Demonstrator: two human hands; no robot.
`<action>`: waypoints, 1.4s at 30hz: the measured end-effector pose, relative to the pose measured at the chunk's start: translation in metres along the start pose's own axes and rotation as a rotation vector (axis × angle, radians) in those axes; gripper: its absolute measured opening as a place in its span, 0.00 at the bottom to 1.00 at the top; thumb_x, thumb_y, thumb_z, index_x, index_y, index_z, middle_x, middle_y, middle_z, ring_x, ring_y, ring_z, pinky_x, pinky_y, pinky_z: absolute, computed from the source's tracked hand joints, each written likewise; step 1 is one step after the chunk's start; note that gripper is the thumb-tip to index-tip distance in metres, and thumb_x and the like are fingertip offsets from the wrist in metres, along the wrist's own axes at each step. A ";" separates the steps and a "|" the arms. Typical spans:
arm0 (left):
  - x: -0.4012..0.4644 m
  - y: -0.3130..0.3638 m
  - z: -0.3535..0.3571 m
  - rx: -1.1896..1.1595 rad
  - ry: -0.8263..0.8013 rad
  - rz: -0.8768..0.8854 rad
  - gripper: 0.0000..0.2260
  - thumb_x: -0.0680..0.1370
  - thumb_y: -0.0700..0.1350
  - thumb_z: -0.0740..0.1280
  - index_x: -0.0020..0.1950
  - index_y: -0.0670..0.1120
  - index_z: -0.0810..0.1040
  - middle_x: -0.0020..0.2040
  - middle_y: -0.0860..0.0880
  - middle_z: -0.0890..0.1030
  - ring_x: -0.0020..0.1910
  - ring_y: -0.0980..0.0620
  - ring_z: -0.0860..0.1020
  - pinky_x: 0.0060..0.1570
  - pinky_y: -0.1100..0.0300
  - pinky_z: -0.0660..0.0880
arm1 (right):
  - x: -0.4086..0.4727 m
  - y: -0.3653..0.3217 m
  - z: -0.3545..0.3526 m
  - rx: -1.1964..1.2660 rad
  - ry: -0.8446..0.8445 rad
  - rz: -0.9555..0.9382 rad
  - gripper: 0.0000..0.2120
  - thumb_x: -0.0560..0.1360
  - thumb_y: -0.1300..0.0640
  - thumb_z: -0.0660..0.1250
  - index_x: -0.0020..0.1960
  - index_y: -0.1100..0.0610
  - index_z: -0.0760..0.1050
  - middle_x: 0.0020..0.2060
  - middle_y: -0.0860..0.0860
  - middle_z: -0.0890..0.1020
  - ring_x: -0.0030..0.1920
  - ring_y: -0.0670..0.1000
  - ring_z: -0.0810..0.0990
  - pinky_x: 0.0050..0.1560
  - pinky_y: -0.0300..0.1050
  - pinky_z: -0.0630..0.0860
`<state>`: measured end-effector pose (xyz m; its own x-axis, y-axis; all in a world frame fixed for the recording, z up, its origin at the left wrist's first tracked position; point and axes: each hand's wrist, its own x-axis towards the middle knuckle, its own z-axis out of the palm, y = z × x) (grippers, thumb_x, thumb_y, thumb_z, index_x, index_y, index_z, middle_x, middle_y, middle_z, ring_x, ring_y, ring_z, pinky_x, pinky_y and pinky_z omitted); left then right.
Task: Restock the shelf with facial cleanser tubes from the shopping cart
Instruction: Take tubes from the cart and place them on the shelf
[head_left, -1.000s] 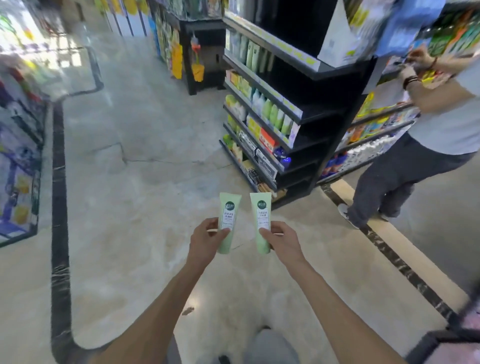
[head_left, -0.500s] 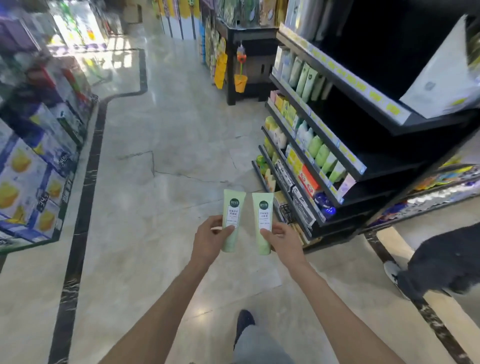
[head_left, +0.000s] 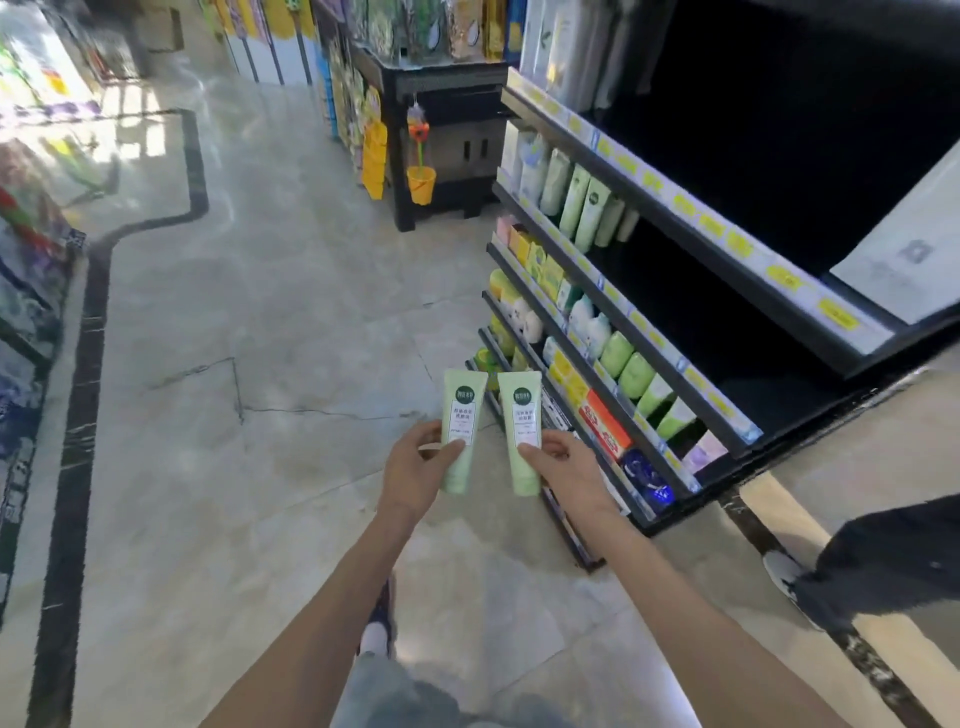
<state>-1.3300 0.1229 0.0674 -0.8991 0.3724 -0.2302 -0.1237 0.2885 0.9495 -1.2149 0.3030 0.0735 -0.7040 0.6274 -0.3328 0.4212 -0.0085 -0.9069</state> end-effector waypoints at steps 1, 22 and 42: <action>0.022 0.002 0.000 0.016 -0.026 0.012 0.13 0.77 0.47 0.76 0.61 0.51 0.82 0.55 0.51 0.84 0.49 0.50 0.82 0.53 0.50 0.80 | 0.014 -0.004 0.005 0.002 0.027 0.007 0.14 0.76 0.57 0.76 0.59 0.57 0.80 0.51 0.54 0.83 0.50 0.53 0.83 0.47 0.40 0.78; 0.332 0.105 0.024 0.239 -0.557 0.151 0.13 0.78 0.44 0.74 0.61 0.44 0.80 0.55 0.48 0.83 0.48 0.52 0.81 0.45 0.65 0.76 | 0.217 -0.108 0.049 0.192 0.497 0.116 0.12 0.75 0.44 0.75 0.55 0.46 0.79 0.56 0.49 0.82 0.56 0.50 0.82 0.61 0.55 0.81; 0.470 0.128 0.102 0.250 -0.691 0.160 0.15 0.77 0.46 0.75 0.63 0.48 0.81 0.57 0.49 0.84 0.53 0.52 0.82 0.53 0.51 0.81 | 0.417 -0.158 -0.059 0.118 1.003 0.003 0.15 0.78 0.56 0.72 0.62 0.58 0.76 0.53 0.51 0.82 0.49 0.47 0.80 0.54 0.47 0.80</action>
<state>-1.7252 0.4250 0.0588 -0.4195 0.8718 -0.2530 0.1598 0.3453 0.9248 -1.5411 0.6118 0.0931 0.1260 0.9919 -0.0133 0.3243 -0.0538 -0.9444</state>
